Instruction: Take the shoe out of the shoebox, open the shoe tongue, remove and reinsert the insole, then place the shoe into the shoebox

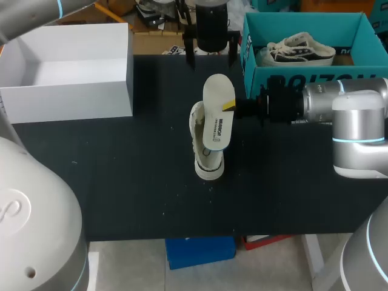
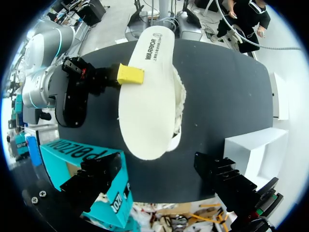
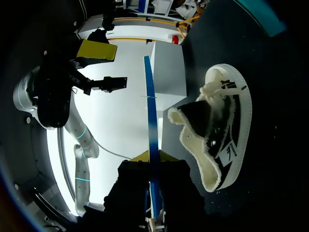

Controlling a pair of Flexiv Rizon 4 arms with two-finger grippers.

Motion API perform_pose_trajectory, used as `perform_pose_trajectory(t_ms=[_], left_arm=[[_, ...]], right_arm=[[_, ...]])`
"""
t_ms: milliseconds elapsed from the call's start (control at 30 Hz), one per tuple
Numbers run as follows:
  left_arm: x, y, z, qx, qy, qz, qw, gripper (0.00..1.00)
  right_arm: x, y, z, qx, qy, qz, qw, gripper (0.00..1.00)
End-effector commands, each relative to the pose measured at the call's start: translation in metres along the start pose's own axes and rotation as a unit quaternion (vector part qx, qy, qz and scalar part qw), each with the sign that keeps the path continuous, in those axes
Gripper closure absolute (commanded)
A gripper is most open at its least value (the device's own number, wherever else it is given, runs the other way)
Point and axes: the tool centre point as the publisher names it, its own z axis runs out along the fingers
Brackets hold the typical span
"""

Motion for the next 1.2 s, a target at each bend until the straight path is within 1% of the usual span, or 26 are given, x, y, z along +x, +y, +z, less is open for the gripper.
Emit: perform_pose_trajectory(t_ms=[33, 367, 433, 700, 800, 967, 1000, 1067, 1133, 1200], left_arm=[[0.009, -0.029, -0.007, -0.019, -0.008, 0.002, 1.0, 0.0], [0.012, -0.088, -0.016, -0.028, -0.019, 0.005, 0.999, 0.0], [0.011, -0.101, -0.017, -0.036, -0.011, 0.009, 0.999, 0.0], [0.013, -0.146, -0.013, -0.035, -0.026, 0.027, 0.999, 0.0], [0.014, -0.157, -0.01, -0.034, -0.043, 0.033, 0.998, 0.0], [0.019, -0.173, -0.005, -0.036, -0.091, 0.042, 0.994, 0.0], [0.022, -0.177, -0.002, -0.035, -0.12, 0.046, 0.991, 0.0], [0.027, -0.18, 0.0, -0.04, -0.143, 0.045, 0.988, 0.0], [0.035, -0.183, 0.001, -0.042, -0.206, 0.052, 0.976, 0.0], [0.043, -0.185, 0.001, -0.048, -0.273, 0.061, 0.959, 0.0]], right_arm=[[0.0, -0.001, 0.001, -0.002, -0.001, 0.0, 1.0, 1.0], [0.0, -0.001, 0.001, -0.002, -0.001, 0.0, 1.0, 1.0], [0.0, -0.001, 0.001, -0.002, -0.001, 0.0, 1.0, 1.0], [0.0, -0.001, 0.001, -0.002, -0.001, 0.0, 1.0, 1.0], [0.0, -0.001, 0.001, -0.002, -0.001, 0.0, 1.0, 1.0], [0.0, -0.001, 0.001, -0.002, -0.001, 0.0, 1.0, 1.0], [0.0, -0.001, 0.001, -0.002, -0.001, 0.0, 1.0, 1.0], [0.0, -0.001, 0.001, -0.002, -0.001, 0.0, 1.0, 1.0], [0.0, -0.001, 0.001, -0.002, -0.001, 0.0, 1.0, 1.0], [0.0, -0.001, 0.001, -0.002, -0.001, 0.0, 1.0, 1.0]])
